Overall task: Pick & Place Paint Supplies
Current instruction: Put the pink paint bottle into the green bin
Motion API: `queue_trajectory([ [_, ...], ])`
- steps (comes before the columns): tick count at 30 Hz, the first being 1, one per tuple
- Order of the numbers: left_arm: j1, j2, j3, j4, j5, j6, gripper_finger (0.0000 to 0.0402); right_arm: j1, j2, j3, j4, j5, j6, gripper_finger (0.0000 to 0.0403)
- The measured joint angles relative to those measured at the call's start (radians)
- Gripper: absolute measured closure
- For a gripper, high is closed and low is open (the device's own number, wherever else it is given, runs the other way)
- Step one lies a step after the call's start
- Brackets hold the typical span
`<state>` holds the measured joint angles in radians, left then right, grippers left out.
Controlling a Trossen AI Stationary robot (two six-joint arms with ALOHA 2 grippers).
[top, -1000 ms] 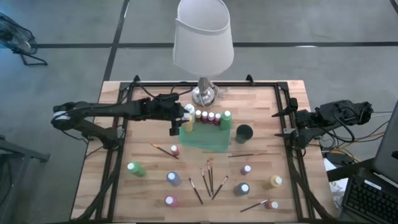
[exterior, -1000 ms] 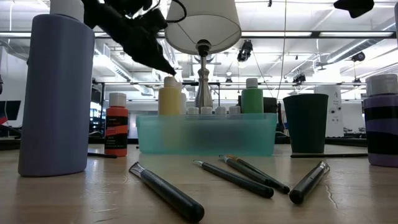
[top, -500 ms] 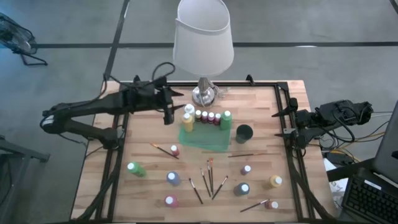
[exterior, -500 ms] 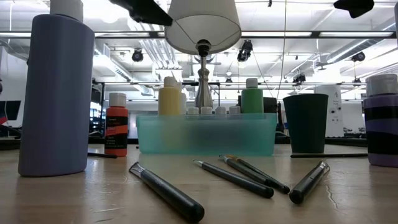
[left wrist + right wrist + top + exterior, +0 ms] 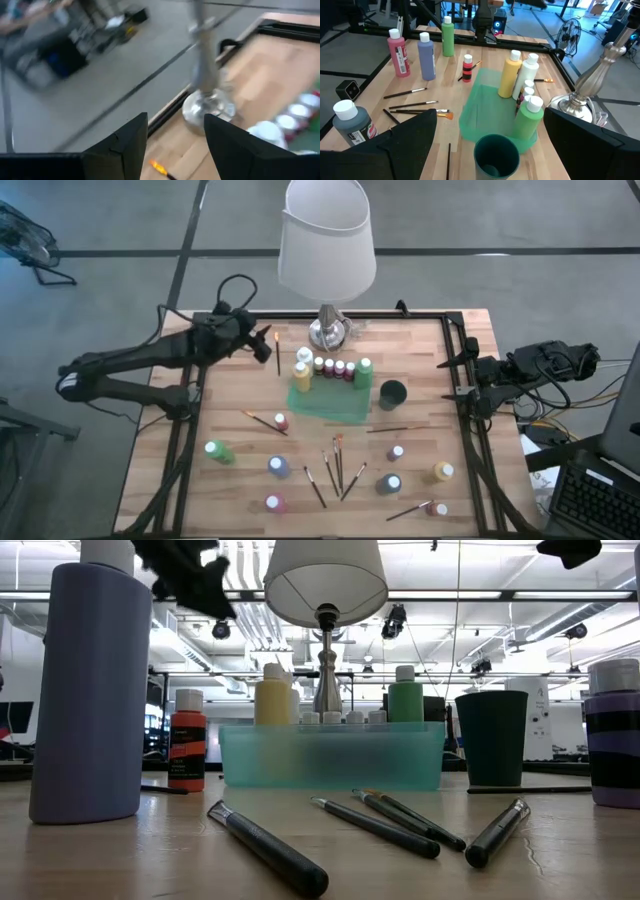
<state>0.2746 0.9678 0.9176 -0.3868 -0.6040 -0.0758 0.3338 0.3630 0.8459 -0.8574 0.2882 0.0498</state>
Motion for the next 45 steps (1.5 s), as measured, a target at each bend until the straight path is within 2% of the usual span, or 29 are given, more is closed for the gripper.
queue_trajectory([
  [5,0.095,0.025,-0.097,0.019,-0.006,-0.295,0.0202,0.0,0.0,0.0,0.0,0.0,0.001,0.0039],
  [9,0.189,0.051,-0.149,0.019,0.101,-0.478,0.0202,0.0,0.0,0.0,0.0,0.0,0.0,0.0039],
  [13,0.29,0.104,-0.167,0.019,0.271,-0.536,0.0203,0.0,0.0,0.0,0.0,0.0,0.0,0.0039],
  [16,0.347,0.164,-0.158,0.02,0.353,-0.549,0.0203,0.0,0.0,0.0,0.0,0.0,0.0,0.0039],
  [24,0.405,0.368,-0.036,0.012,0.566,-0.595,0.0203,0.0,0.0,0.0,0.0,0.0,0.001,0.0039],
  [37,0.469,0.59,0.265,-0.266,0.542,-0.715,0.0203,0.0,0.0,0.0,0.0,0.0,0.0,0.0039],
  [45,0.519,0.666,0.306,-0.295,0.524,-0.809,0.0203,0.0,-0.005,0.0,-0.001,-0.007,-0.034,0.0039],
])
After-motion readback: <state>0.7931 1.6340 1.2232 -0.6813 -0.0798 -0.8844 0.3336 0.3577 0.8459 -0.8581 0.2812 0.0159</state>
